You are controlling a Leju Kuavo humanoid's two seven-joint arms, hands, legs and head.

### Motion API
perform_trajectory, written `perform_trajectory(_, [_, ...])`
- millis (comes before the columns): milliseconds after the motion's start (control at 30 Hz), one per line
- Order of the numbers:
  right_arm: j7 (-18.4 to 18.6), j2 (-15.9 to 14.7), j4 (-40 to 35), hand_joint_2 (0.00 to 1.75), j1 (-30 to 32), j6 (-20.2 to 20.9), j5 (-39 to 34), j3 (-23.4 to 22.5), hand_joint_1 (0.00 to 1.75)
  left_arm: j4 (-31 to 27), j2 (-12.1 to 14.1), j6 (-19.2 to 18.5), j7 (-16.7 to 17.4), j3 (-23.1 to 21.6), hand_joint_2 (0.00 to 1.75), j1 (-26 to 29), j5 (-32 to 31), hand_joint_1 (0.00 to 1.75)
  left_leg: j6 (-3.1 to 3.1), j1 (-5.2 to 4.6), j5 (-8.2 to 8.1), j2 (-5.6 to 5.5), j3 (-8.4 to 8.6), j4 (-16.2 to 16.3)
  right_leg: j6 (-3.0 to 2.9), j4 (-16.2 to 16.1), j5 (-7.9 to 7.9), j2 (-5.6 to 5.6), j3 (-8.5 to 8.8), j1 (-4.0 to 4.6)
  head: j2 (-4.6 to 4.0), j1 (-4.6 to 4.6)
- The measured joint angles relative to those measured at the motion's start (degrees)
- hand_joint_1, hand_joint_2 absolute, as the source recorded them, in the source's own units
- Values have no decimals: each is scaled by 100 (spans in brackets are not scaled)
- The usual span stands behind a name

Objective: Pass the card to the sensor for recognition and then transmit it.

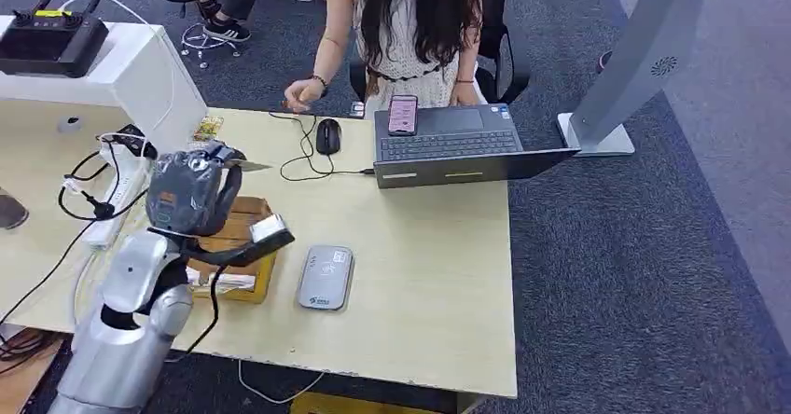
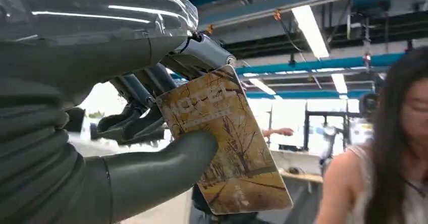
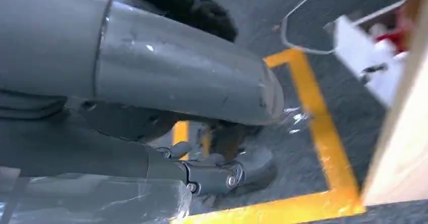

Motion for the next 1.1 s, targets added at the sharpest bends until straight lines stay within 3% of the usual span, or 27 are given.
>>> perform_trajectory(133, [271, -44, 7, 0, 110, 138, 346, 293, 0, 124, -118, 9, 118, -157, 175, 233, 63, 175, -1, 3, 1, -1, 2, -1, -1, 1, 0, -3, -1, 2, 0, -2])
perform_trajectory(333, [500, -164, 124, 0, 364, 286, 854, 804, 0, 860, -295, 179, 373, -292, 175, 315, 116, 175, -3, 6, 2, -1, 2, -3, -2, 3, 0, -3, -1, 7, 0, -4])
perform_trajectory(533, [24, -396, 621, 0, 628, 636, 1259, 1342, 0, 1764, -424, 247, 525, -531, 175, 219, 177, 175, -1, 2, 0, -1, -2, -2, 1, 2, -2, -3, -1, 6, 0, -4])
perform_trajectory(667, [-46, -500, 815, 0, 770, 701, 1267, 1528, 0, 2144, -470, 306, 448, -655, 175, 205, 249, 175, 0, 3, 0, -1, -2, -2, 1, 1, -2, -1, -2, 5, 0, -4])
perform_trajectory(1100, [-64, -638, 997, 0, 845, 800, 1195, 1635, 0, 2566, -487, 492, 253, -1005, 175, 199, 400, 175, -1, 5, 1, 0, -1, -2, 0, 2, -1, -3, -3, 6, 0, -4])
